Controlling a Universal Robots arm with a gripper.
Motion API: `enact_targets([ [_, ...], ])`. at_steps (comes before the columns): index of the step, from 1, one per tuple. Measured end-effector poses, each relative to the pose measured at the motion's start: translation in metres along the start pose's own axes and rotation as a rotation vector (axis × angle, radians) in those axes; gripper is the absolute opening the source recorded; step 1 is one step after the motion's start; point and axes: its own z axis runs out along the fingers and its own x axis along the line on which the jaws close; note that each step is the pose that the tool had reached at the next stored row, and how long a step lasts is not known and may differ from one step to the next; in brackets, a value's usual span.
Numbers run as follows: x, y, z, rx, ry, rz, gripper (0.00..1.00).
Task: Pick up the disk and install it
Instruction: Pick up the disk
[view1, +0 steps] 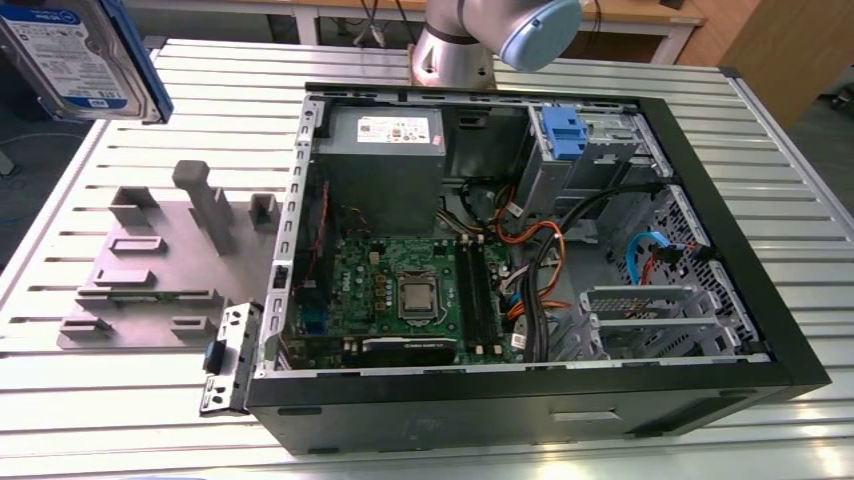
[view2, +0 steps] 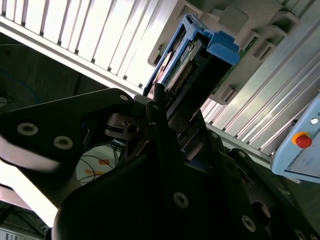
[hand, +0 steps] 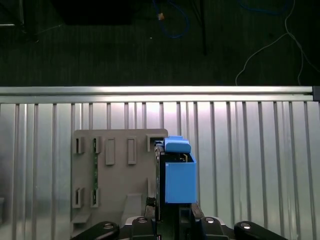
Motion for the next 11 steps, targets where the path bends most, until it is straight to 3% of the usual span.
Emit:
enact_targets([
  [6, -0.0007, 0.0005, -0.0081, 0.0000, 0.0000, 0.000, 0.35],
  [11, -0.0009, 0.0006, -0.0110, 0.0000, 0.0000, 0.000, 0.35],
])
